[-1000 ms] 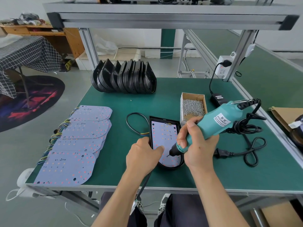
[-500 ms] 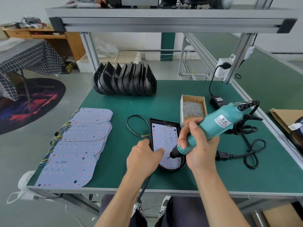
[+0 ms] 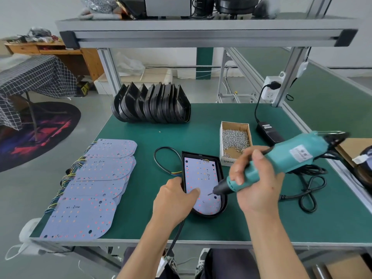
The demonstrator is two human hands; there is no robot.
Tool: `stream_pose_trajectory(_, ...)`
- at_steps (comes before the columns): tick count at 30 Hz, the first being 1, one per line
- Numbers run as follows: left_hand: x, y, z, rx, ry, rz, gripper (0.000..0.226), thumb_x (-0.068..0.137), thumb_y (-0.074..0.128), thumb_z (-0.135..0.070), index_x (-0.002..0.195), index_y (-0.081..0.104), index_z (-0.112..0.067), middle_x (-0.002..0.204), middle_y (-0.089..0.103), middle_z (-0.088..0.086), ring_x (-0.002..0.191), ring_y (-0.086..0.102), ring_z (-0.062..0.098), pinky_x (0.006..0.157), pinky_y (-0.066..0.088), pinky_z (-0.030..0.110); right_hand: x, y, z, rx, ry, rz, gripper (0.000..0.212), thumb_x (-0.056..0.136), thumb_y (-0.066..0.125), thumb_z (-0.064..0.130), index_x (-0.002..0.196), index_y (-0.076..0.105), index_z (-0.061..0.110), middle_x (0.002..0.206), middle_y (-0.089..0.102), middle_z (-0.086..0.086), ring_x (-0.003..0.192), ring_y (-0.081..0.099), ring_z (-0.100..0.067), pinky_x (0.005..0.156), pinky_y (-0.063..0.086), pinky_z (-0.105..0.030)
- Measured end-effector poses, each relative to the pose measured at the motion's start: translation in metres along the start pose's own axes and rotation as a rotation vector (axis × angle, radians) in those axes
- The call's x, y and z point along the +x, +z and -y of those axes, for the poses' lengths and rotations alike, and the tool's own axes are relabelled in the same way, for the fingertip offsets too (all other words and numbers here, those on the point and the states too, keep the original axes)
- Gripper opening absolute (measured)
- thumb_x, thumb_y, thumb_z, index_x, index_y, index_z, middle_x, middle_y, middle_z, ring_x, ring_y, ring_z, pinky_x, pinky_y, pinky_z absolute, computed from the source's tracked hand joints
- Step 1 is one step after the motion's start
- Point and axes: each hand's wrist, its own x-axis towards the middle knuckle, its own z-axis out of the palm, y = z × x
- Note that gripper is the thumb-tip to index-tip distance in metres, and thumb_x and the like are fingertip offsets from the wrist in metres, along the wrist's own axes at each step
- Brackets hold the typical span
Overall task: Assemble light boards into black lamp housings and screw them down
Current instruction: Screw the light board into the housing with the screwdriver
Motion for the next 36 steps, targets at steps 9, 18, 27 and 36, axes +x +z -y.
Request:
stream_pose_trajectory(9, 0.006, -0.026, -0.02, -0.061, 0.193, -0.279, 0.024, 0.089, 0.071, -0.049, 0.084, 0.065, -0.026, 0.07, 0.065, -0.014, 0.077, 0.063, 0.014, 0.073, 0.049, 0.032, -0.001, -0.063, 0.01, 0.321, 0.165, -0.233, 0.025, 0.101, 0.047, 0.031, 0.085, 0.062, 0.02, 0.061, 0.048, 0.007, 0.044, 0.036, -0.004, 0.048, 0.037, -0.019)
stream_pose_trajectory(18, 0.081, 0.03, -0.125, 0.374, 0.695, -0.09, 0.013, 0.095, 0.065, -0.028, 0.098, 0.078, -0.028, 0.092, 0.073, -0.006, 0.111, 0.048, 0.021, 0.091, 0.03, 0.036, -0.016, -0.081, -0.004, 0.33, 0.206, -0.273, 0.029, 0.101, 0.045, 0.028, 0.082, 0.066, 0.019, 0.057, 0.045, 0.006, 0.04, 0.035, -0.004, 0.044, 0.036, -0.019)
stream_pose_trajectory(27, 0.124, 0.072, -0.15, 0.943, 0.617, 0.013, 0.028, 0.087, 0.066, -0.011, 0.066, 0.049, -0.021, 0.086, 0.056, 0.0, 0.105, 0.043, 0.025, 0.089, 0.028, 0.043, -0.02, -0.081, -0.006, 0.401, 0.241, -0.293, 0.031, 0.099, 0.046, 0.024, 0.08, 0.067, 0.015, 0.056, 0.047, 0.002, 0.039, 0.036, -0.006, 0.041, 0.038, -0.021)
stream_pose_trajectory(36, 0.13, 0.074, -0.152, 0.931, 0.691, 0.063, 0.03, 0.091, 0.061, -0.027, 0.065, 0.05, -0.019, 0.072, 0.048, -0.002, 0.098, 0.037, 0.025, 0.094, 0.028, 0.047, -0.02, -0.08, -0.008, 0.363, 0.23, -0.283, 0.023, 0.094, 0.05, 0.025, 0.081, 0.065, 0.013, 0.056, 0.046, 0.0, 0.038, 0.036, -0.007, 0.042, 0.037, -0.021)
